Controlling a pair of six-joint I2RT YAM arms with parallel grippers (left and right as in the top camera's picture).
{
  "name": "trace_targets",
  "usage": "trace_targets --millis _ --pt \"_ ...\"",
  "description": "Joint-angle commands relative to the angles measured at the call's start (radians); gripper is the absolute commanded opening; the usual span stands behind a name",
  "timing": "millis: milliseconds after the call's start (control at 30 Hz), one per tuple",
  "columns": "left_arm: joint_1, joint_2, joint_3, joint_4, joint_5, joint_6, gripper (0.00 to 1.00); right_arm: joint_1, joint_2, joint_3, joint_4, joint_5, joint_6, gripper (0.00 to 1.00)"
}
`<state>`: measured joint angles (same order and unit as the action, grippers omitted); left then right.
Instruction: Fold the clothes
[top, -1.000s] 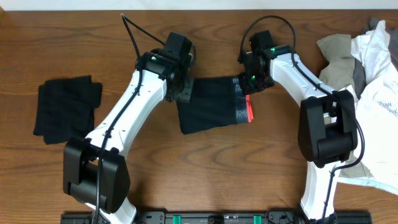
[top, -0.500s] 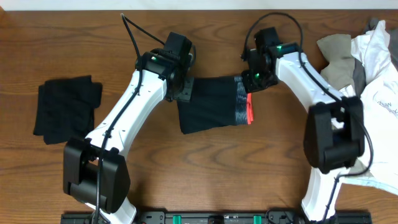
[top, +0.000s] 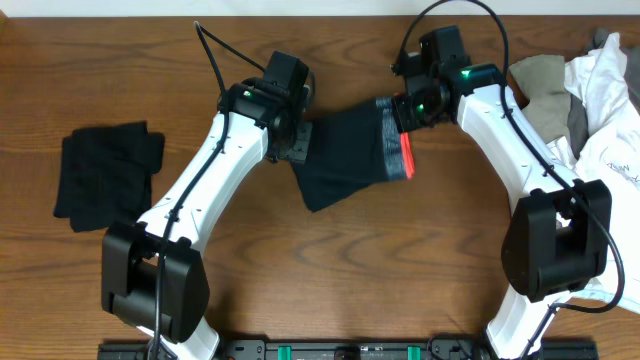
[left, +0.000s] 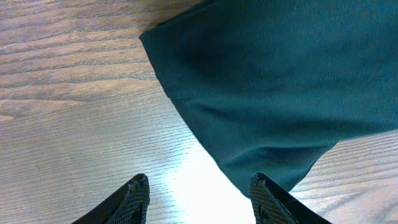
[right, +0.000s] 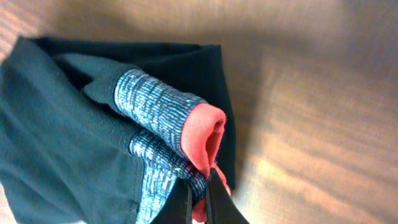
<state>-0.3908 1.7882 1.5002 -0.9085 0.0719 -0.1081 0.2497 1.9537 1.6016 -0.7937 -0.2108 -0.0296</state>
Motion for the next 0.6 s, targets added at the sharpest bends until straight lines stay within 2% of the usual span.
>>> trace_targets --millis 0,67,133,233,300,567 --pt "0.002 0.01 -0.006 0.0 0.0 -0.006 0.54 -0.004 -0.005 0.002 0.043 -0.007 0.007 0.02" --pt "0.002 0.01 -0.006 0.0 0.0 -0.006 0.54 -0.002 0.001 0.001 0.082 -0.003 0.016 0.03" --pt "0.002 0.01 -0.006 0.0 0.0 -0.006 0.54 0.0 0.017 0.001 0.127 -0.002 0.036 0.2" --pt "0.002 0.01 -0.006 -0.003 0.0 -0.006 0.54 0.001 0.047 0.001 0.159 -0.003 0.059 0.26" --pt "0.002 0.01 -0.006 -0.01 0.0 -0.006 0.55 0.001 0.063 0.001 0.156 0.002 0.059 0.34" --pt "0.002 0.01 -0.006 -0.024 0.0 -0.006 0.55 -0.014 0.035 0.001 0.013 0.004 0.058 0.39"
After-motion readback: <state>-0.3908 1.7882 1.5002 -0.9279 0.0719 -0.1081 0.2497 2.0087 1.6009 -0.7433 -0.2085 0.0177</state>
